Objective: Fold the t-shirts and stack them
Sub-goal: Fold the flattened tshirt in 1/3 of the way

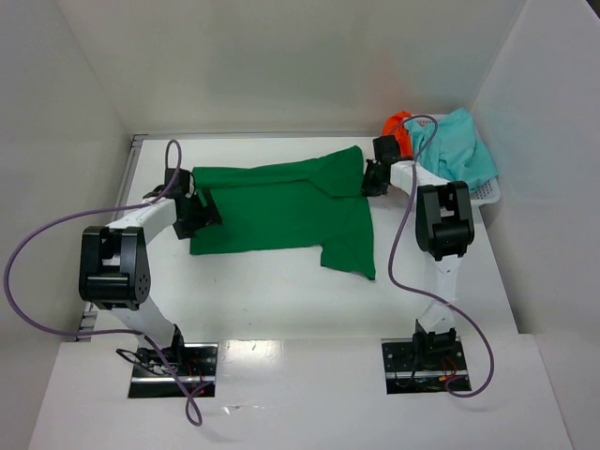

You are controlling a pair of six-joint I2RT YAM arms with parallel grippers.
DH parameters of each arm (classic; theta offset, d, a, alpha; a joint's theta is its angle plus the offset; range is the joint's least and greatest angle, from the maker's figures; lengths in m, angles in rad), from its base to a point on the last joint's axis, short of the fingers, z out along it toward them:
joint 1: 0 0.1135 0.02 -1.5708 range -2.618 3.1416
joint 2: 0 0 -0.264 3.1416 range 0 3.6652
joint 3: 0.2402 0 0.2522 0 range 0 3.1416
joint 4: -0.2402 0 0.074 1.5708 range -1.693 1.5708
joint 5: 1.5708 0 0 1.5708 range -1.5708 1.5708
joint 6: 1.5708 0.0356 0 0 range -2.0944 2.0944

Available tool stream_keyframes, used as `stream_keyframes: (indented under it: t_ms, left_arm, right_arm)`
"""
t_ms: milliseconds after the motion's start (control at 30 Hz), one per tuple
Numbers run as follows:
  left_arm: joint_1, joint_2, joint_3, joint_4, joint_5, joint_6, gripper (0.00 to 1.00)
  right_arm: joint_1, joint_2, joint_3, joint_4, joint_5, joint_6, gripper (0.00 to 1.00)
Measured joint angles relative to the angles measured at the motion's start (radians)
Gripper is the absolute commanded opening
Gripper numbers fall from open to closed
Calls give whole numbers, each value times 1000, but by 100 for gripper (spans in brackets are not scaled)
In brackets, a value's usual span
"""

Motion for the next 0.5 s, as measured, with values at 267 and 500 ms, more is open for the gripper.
stream_keyframes:
  t_ms: [267, 500]
  left_arm:
    - [-32, -31, -37, -33, -52, -31, 91]
    - [-31, -74, -37, -58, -89, -51, 94]
  right_arm:
    - [0, -76, -108, 8, 26, 6, 0]
    - [0, -98, -125, -2, 37, 8, 59]
